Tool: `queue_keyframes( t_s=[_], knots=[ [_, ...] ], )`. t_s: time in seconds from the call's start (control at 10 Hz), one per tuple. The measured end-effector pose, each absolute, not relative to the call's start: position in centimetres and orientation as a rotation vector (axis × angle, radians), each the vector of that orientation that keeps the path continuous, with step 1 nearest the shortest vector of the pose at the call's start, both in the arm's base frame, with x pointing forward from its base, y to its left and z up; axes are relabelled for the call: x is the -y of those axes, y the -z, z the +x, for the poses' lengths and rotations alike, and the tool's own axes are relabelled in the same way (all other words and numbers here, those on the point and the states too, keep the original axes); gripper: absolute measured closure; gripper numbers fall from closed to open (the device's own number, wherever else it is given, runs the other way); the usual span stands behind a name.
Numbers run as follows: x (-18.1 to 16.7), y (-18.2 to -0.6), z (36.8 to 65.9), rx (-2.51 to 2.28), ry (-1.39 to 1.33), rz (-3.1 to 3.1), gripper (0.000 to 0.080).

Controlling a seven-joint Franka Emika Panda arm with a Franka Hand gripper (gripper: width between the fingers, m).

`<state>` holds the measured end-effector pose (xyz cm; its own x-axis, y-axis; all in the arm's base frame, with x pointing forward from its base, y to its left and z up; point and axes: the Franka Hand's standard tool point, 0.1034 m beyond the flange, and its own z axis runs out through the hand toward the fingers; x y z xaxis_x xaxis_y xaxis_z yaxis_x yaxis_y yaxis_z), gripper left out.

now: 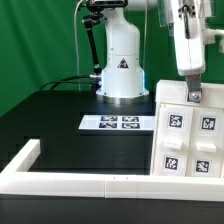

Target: Assemble cabinet

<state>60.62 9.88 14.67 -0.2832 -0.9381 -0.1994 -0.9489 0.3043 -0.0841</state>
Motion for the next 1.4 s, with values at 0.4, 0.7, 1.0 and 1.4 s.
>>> queue_keyframes(
  t_s=[0.4,0.7,1.0,1.4],
  knots=[
    [-10.1,-15.1,60.6,-2.304,-0.068,-1.791,0.0015],
    [-10.6,-17.1,60.8,-2.258,-0.059,-1.794,0.0002],
    [-10.7,-17.5,60.9,-2.203,-0.066,-1.83,0.0002],
    [-11.2,-18.0,61.2,-1.734,0.016,-2.315,0.0002]
  ],
)
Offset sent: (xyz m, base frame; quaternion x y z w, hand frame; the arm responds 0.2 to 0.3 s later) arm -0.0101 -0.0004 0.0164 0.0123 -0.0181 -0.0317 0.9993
